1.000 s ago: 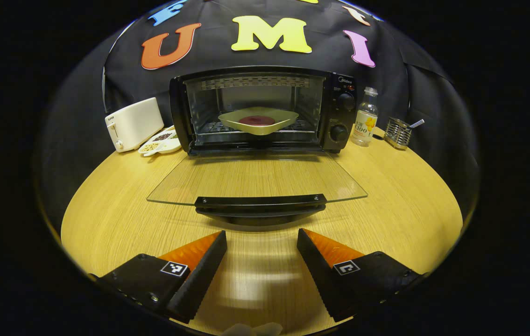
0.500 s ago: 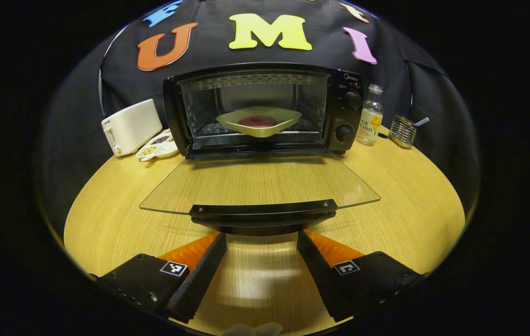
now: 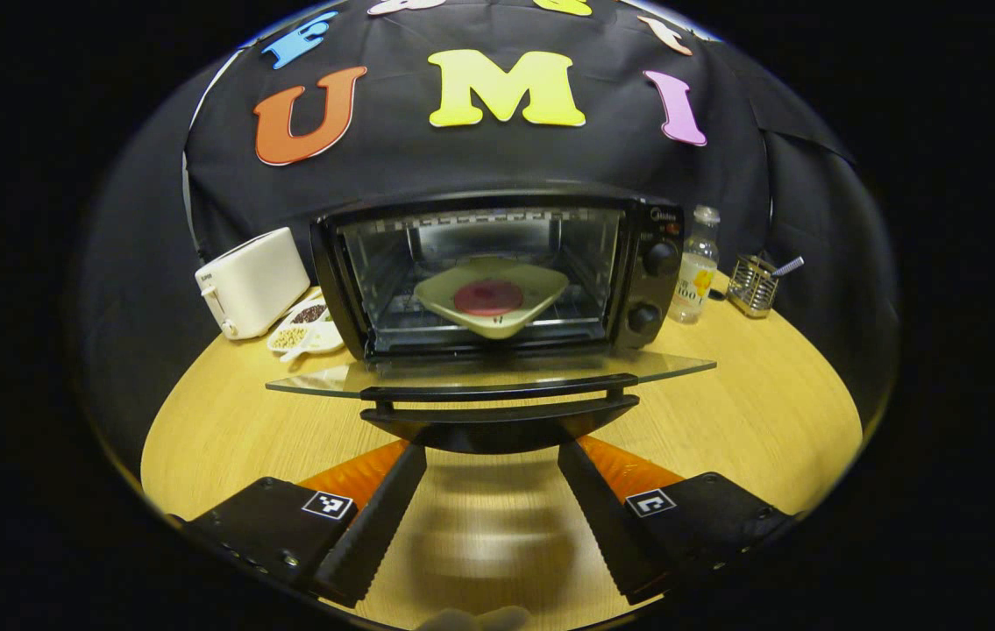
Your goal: Open the electric oven with the left hand, put the food in, and close the electric oven.
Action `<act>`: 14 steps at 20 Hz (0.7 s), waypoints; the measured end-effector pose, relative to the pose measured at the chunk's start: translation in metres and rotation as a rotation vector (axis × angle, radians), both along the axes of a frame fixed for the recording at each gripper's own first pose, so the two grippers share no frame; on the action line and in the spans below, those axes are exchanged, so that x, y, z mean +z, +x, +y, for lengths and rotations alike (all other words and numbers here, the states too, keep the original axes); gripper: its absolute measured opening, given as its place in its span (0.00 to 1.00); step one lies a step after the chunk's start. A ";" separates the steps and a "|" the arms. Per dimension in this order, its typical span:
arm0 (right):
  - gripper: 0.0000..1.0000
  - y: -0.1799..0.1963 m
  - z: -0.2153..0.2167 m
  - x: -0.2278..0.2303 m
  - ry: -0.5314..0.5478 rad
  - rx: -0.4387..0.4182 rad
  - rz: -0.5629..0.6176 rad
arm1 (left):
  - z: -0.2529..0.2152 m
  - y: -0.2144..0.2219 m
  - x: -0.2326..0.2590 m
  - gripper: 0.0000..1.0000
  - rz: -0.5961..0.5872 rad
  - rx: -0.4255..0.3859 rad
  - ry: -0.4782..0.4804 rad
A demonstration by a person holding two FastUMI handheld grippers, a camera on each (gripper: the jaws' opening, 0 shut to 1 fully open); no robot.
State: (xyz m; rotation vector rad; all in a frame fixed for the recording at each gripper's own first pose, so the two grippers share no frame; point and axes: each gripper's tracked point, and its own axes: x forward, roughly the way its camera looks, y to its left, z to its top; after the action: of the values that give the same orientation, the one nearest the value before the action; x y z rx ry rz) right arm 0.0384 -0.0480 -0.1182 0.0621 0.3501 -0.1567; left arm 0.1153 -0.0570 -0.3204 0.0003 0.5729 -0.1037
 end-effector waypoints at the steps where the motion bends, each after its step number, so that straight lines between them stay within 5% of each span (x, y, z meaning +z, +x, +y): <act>1: 0.96 -0.001 -0.001 -0.001 0.009 -0.008 -0.004 | -0.001 0.008 0.010 0.97 -0.020 -0.006 0.003; 6: 0.96 -0.003 -0.002 0.001 0.022 -0.021 -0.019 | 0.006 0.032 0.048 0.96 -0.109 -0.004 0.012; 14: 0.96 -0.022 0.003 0.009 0.014 -0.012 -0.034 | 0.015 0.008 0.044 0.97 -0.098 -0.008 0.014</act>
State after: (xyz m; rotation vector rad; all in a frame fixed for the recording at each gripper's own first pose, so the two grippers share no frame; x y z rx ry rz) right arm 0.0165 -0.0450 -0.1093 0.0802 0.3174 -0.1646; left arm 0.1234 -0.0420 -0.2766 0.0216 0.4758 -0.1069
